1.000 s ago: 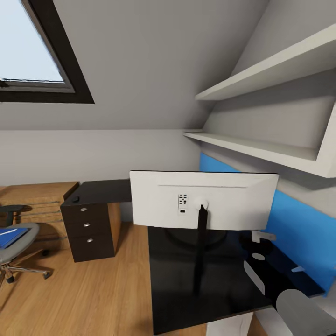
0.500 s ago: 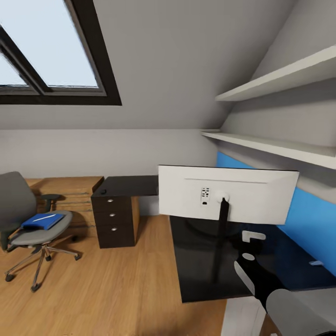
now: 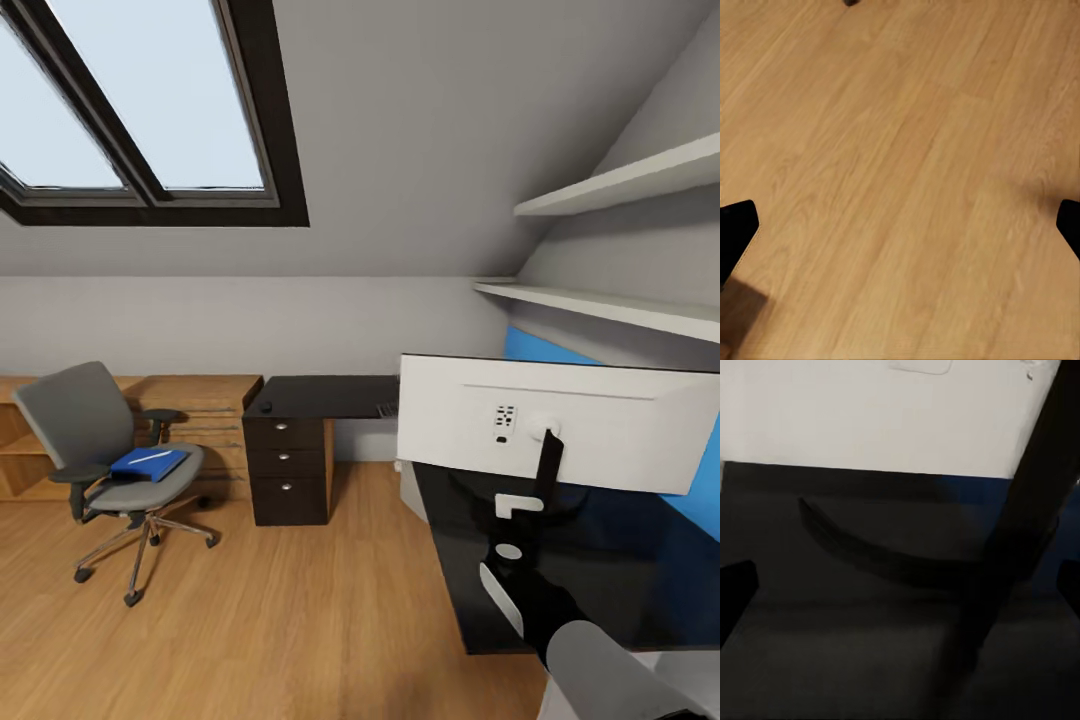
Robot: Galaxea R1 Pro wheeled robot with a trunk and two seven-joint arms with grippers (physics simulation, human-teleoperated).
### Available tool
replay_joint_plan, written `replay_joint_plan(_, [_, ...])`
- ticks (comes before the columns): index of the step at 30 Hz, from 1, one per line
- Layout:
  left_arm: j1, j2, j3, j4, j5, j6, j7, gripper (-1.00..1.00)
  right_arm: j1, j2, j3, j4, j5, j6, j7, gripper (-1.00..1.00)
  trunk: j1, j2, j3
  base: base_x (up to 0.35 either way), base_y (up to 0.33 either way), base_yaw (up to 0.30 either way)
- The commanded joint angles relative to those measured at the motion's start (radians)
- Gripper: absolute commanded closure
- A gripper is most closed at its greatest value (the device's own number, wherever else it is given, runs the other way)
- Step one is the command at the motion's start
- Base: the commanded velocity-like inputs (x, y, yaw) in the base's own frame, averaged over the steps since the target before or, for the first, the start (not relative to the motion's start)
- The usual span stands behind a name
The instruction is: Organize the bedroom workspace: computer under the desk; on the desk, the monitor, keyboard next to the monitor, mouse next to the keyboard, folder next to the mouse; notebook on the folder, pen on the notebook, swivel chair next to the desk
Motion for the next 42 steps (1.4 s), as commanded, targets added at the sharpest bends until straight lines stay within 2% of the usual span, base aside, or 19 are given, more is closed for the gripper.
replay_joint_plan(1, [0.0, 0.0, -0.008, -0.001, 0.001, -0.002, 0.008, -1.0, -0.001, 0.003, 0.008, 0.001, 0.001, -0.006, -0.006, -1.0, 0.0, -0.001, -0.001, 0.206, 0.27, 0.002])
replay_joint_plan(2, [0.0, 0.0, -0.009, -0.001, 0.001, -0.002, 0.008, -1.0, 0.0, 0.008, 0.008, 0.001, 0.013, -0.006, -0.007, -1.0, 0.0, -0.001, -0.001, 0.228, 0.257, 0.001])
replay_joint_plan(3, [0.0, 0.0, -0.009, -0.001, 0.001, -0.002, 0.008, -1.0, 0.004, 0.022, 0.007, 0.002, 0.054, -0.006, -0.008, -1.0, 0.0, -0.001, -0.001, 0.243, 0.246, 0.001])
replay_joint_plan(4, [0.0, 0.0, -0.01, -0.001, 0.001, -0.002, 0.008, -1.0, 0.007, 0.031, 0.007, 0.002, 0.075, -0.005, -0.008, -1.0, 0.0, -0.001, -0.001, 0.257, 0.234, 0.001])
replay_joint_plan(7, [0.0, 0.0, -0.01, -0.001, 0.001, -0.002, 0.007, -1.0, 0.011, 0.046, 0.007, 0.004, 0.107, -0.004, -0.008, -1.0, 0.0, -0.001, -0.001, 0.283, 0.184, 0.0])
replay_joint_plan(11, [0.0, 0.0, -0.012, -0.001, -0.001, -0.003, 0.006, -1.0, 0.012, 0.059, 0.006, 0.004, 0.117, -0.004, -0.009, -1.0, 0.0, -0.001, -0.001, 0.315, 0.043, 0.0])
replay_joint_plan(22, [0.0, -0.006, -0.012, -0.001, -0.001, -0.003, 0.005, -1.0, 0.014, 0.064, 0.007, 0.007, 0.118, -0.004, -0.001, -1.0, 0.0, -0.001, -0.001, 0.269, 0.194, 0.0])
replay_joint_plan(32, [0.0, -0.007, -0.012, -0.001, 0.001, -0.004, 0.008, -1.0, 0.015, 0.066, 0.006, 0.007, 0.119, -0.004, -0.005, -1.0, 0.0, -0.001, -0.001, 0.028, 0.027, 0.0])
replay_joint_plan(42, [0.0, -0.007, -0.01, -0.001, 0.001, -0.003, 0.012, -1.0, 0.015, 0.066, 0.006, 0.008, 0.119, -0.004, -0.006, -1.0, -0.038, 0.069, 0.03, 0.001, 0.001, 0.0])
